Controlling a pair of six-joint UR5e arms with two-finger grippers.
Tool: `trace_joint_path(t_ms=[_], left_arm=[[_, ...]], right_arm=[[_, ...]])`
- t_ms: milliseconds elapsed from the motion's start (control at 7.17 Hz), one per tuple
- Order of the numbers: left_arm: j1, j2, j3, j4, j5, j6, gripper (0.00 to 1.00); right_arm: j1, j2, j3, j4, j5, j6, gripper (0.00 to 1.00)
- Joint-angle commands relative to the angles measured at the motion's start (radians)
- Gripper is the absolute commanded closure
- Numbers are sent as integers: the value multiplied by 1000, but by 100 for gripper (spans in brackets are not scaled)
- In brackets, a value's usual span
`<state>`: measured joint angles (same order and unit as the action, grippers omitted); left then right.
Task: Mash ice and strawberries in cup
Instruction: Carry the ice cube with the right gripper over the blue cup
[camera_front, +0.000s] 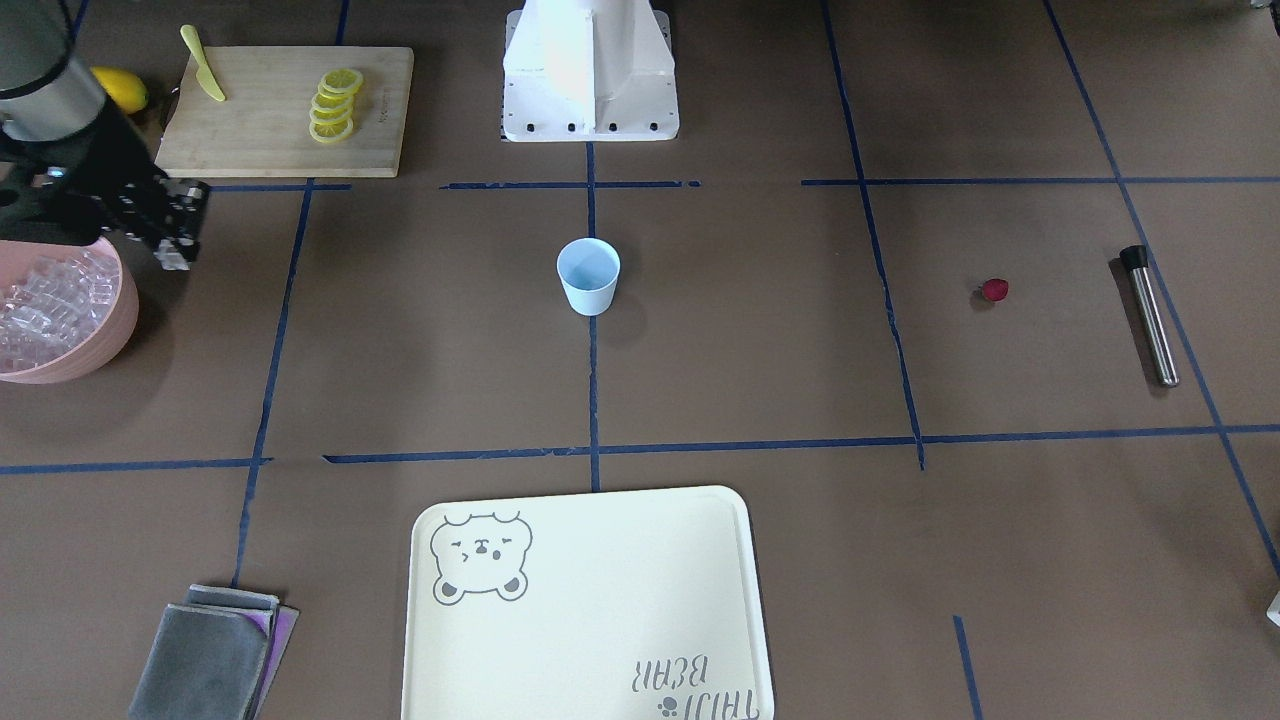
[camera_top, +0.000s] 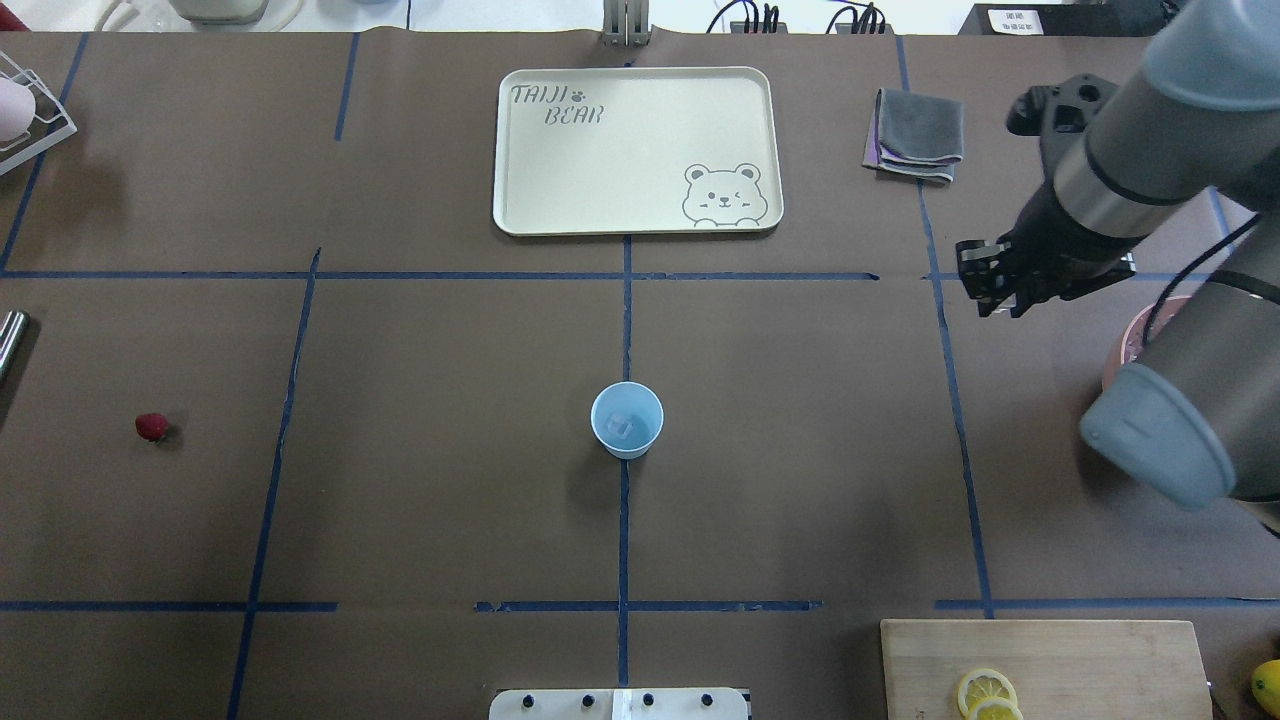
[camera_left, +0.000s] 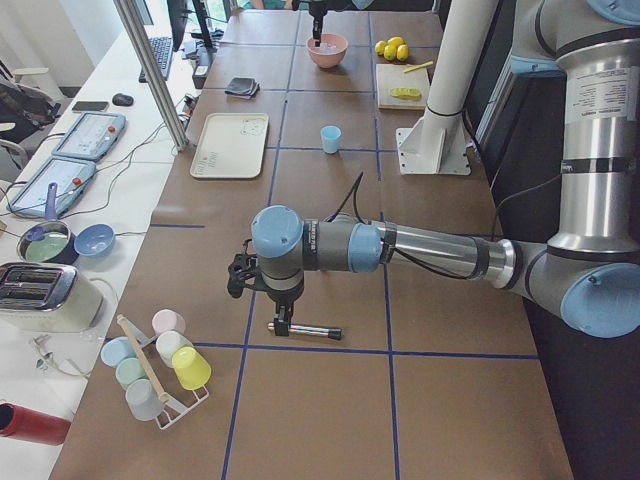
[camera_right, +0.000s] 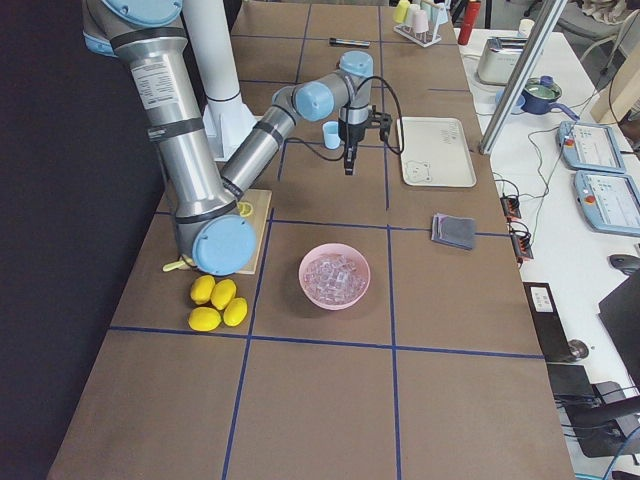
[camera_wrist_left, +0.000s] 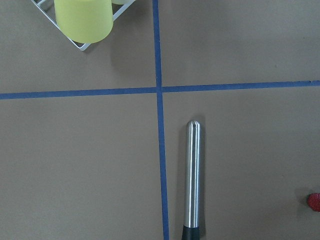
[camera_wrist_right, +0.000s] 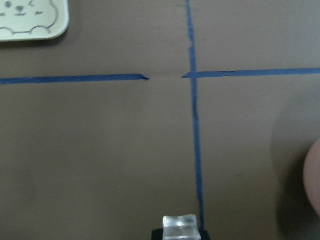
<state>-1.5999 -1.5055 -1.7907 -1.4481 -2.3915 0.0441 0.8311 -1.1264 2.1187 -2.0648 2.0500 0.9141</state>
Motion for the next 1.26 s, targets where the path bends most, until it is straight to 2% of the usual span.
trace_joint_path(t_ms=[0,139,279,418,558,697,1116], left_arm=[[0,1,1,0,0,-6,0],[0,1,1,0,0,-13,0],[0,-1,4,0,0,-13,0],[2,-2,8,-5,0,-21,0],[2,-2,7,-5,0,-21,0],[2,-2,10,-6,0,-23,0],[2,-2,8,-6,0,-23,0]], right_arm=[[-127,199,-102,-58,-31,107,100],[-182,283,-185,-54,-46,189,100],[-238,368,-288,3,-69,247,100],[-283,442,-433,135,-71,352,100],[-309,503,-524,164,-76,388,100],[-341,522,-554,164,-85,393,100],[-360,505,-557,160,-94,400,100]])
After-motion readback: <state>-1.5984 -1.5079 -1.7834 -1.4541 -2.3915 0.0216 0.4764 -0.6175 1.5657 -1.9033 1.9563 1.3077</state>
